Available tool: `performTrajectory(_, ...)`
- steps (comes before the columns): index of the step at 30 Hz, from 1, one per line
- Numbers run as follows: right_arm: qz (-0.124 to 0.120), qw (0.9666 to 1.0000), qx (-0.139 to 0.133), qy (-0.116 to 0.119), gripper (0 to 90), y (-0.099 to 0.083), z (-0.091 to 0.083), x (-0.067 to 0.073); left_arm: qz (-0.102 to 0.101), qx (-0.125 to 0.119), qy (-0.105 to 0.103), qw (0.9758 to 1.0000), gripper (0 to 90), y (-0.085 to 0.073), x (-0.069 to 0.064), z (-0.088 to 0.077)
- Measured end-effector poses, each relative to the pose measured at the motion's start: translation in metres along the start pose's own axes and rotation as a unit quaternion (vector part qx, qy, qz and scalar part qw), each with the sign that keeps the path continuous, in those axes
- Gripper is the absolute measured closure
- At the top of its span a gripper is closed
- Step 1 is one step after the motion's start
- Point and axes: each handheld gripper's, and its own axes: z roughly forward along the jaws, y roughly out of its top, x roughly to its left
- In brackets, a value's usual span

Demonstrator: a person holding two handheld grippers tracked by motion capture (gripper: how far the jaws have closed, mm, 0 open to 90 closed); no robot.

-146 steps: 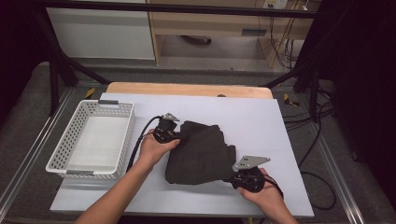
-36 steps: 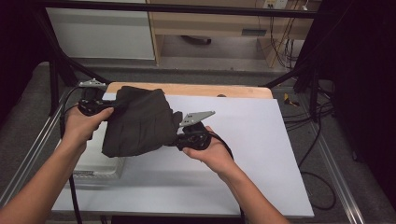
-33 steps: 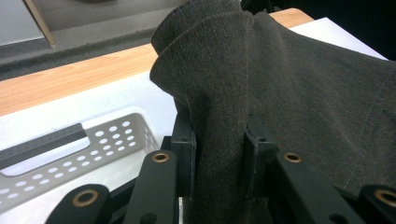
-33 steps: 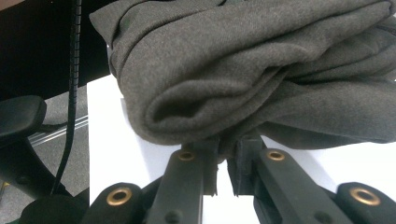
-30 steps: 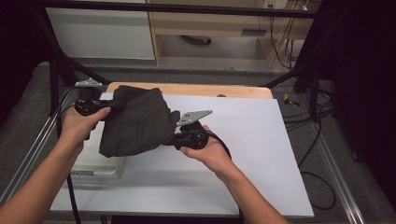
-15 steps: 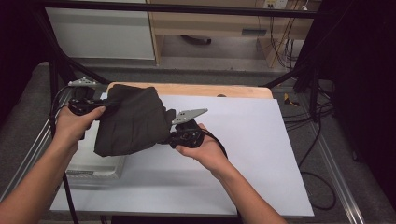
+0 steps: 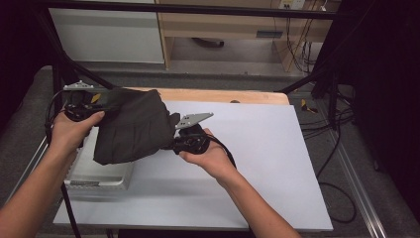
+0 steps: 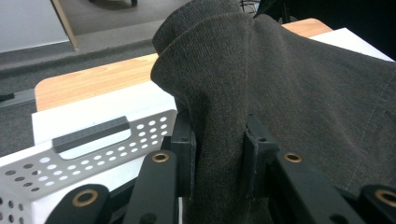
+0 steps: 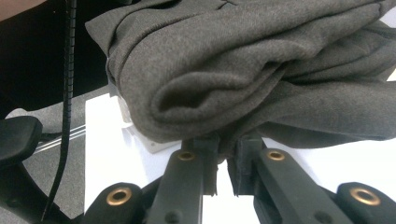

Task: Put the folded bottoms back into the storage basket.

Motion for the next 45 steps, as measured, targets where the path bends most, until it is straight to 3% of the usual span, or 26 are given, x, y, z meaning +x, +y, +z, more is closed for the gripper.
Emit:
performTrajectory(21,-0.009,0.9997,-0.007,0.020,83.7,0.017,0.037,0.009,-0.016,-0.008,0.024,0.9995,70.3,-0.011,0.031,-0.022)
performTrajectory(45,-0.010,0.9993,-0.007,0.036,83.8,0.026,0.060,0.015,-0.027,-0.010,0.041,0.9988,70.3,-0.016,0.046,-0.029)
